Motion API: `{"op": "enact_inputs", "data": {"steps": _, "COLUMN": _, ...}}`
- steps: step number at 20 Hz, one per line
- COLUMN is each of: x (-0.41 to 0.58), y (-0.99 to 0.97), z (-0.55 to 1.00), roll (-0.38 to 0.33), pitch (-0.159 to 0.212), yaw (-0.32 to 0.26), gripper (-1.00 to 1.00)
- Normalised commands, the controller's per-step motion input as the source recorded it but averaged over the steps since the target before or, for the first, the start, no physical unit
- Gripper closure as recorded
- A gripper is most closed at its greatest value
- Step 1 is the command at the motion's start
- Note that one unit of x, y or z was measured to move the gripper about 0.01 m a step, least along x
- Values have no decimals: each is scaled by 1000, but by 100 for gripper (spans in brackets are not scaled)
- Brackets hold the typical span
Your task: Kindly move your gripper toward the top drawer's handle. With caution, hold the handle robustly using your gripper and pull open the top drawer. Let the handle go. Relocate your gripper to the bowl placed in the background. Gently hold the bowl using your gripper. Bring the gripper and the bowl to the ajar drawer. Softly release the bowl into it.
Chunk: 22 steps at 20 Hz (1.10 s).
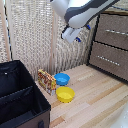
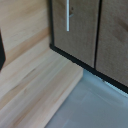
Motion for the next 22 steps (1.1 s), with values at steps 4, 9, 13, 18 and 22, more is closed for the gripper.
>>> {"op": "enact_inputs", "data": {"steps": 4, "x": 0, "y": -549, "z": 57, "roll": -319, "pitch": -20, "yaw": 0, "gripper": -100}}
{"op": "enact_inputs", "data": {"steps": 9, "x": 0, "y": -571, "z": 18, "roll": -308, "pitch": -6, "yaw": 0, "gripper": -100}}
{"op": "enact_inputs", "data": {"steps": 13, "x": 0, "y": -581, "z": 0, "roll": -283, "pitch": -4, "yaw": 0, "gripper": -100}}
{"op": "enact_inputs", "data": {"steps": 18, "x": -13, "y": -644, "z": -3, "roll": -234, "pitch": -11, "yaw": 45, "gripper": -100}}
{"op": "enact_inputs", "data": {"steps": 22, "x": -14, "y": -627, "z": -36, "roll": -198, "pitch": -10, "yaw": 111, "gripper": -100}}
